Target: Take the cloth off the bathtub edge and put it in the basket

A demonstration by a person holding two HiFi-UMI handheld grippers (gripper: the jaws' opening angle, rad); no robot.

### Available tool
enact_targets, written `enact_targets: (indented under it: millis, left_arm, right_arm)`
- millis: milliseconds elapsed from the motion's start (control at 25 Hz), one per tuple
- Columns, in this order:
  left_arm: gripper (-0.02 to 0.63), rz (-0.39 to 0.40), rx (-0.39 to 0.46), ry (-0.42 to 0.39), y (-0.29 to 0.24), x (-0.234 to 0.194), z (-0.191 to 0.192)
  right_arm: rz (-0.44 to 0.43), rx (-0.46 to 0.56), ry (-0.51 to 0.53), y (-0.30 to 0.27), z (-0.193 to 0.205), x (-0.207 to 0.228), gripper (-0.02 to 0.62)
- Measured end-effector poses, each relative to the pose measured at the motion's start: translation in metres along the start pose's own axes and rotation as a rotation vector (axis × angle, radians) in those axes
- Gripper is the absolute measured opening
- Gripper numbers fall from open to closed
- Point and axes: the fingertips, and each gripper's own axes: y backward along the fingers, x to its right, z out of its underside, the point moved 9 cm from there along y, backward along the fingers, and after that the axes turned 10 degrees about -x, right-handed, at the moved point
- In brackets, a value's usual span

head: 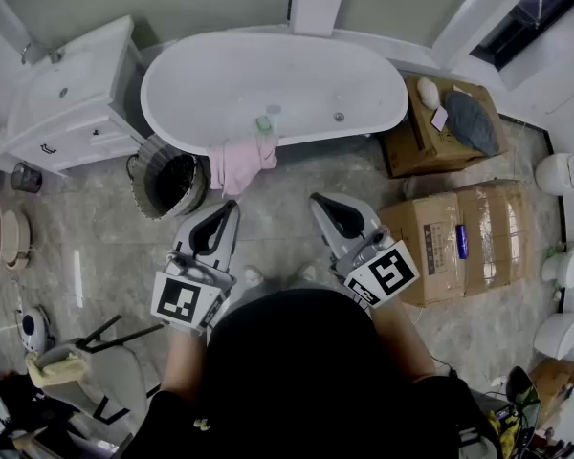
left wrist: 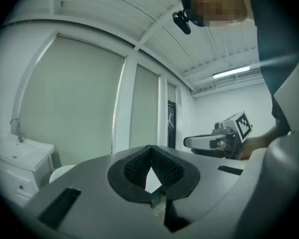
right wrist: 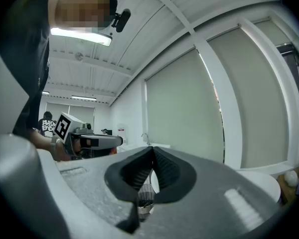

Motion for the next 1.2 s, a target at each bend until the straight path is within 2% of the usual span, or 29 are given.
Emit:
enact_targets:
  millis: [240,360,480,760,1000,1200]
  left_arm:
    - [0.012,0.003,-0.003,-0.001,0.011,-0.014,0.006]
    - [0.012,0.011,-0.027,0.051,0.019,-0.02,0.005]
    - [0.014,0.03,-0.037,0.037,0.029,-0.03,0.009]
    - [0.014,0.021,-0.069,0.062,0.05,-0.065,0.031]
    - [0.014,0.005,-0.099,0.074,0.043,-0.089,0.043]
    - [0.014,-0.029,-0.115,0.101,0.022,-0.114,0.049]
  right_arm:
    - [0.003,-0.003,-0.025,-0.014,0.001,-0.011,-0.005]
    - [-0.001,0.003,-0.035,-0.024,-0.001,-0.02,-0.004]
    - [-0.015,0.013,-0.059,-0.037,-0.004,-0.028,-0.003]
    - [0.01,-0.032,-0.052,-0.065,0.005,-0.046,-0.003]
    - [0.004,-0.072,-0.098,-0.096,0.019,-0.034,-0.003]
    - [-0.056,-0.071,-0.103,-0.132,0.023,-0.009,-0.003]
